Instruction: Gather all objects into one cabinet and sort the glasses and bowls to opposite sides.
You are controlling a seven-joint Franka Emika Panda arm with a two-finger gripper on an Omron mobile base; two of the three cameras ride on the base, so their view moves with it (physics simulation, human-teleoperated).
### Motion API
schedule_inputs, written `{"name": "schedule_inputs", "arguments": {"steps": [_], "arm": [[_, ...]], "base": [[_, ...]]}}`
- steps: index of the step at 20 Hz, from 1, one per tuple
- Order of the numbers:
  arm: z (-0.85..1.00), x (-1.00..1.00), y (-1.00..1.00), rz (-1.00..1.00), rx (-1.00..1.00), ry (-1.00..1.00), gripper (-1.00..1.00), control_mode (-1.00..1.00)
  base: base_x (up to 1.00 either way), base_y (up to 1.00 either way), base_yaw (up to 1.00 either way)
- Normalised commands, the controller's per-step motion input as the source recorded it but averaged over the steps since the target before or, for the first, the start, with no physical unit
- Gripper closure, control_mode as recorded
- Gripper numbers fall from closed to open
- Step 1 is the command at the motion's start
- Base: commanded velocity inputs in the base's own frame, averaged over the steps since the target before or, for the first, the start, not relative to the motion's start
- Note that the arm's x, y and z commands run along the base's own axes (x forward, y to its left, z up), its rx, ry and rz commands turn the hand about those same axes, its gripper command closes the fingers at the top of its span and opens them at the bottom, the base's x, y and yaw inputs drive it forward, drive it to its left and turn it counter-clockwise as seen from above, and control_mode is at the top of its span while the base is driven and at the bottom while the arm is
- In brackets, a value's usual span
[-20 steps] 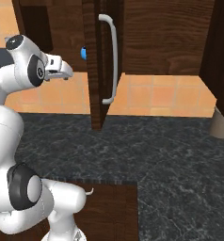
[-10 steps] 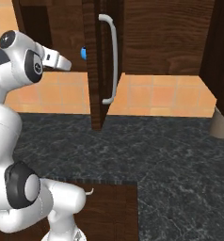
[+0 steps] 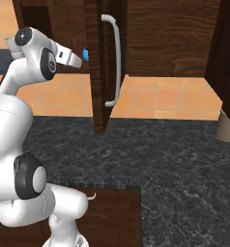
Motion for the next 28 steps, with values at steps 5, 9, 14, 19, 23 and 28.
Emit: {"name": "schedule_inputs", "arguments": {"steps": [5, 9, 14, 19, 23, 28], "arm": [[0.1, 0.32, -0.17, 0.08, 0.0, 0.0, -1.0, -1.0], [0.0, 0.3, -0.4, 0.08, 0.0, 0.0, -1.0, -1.0], [0.0, 0.22, -0.14, 0.05, 0.0, 0.0, -1.0, -1.0], [0.0, 0.32, 0.0, 0.03, 0.0, 0.0, -1.0, -1.0], [-0.07, 0.31, 0.0, 0.01, -0.01, 0.0, -1.0, -1.0], [-0.03, 0.04, 0.0, 0.0, -0.04, 0.0, -1.0, -1.0]], "base": [[0.0, 0.0, 0.0], [0.0, 0.0, 0.0], [0.0, 0.0, 0.0], [0.0, 0.0, 0.0], [0.0, 0.0, 0.0], [0.0, 0.0, 0.0]]}}
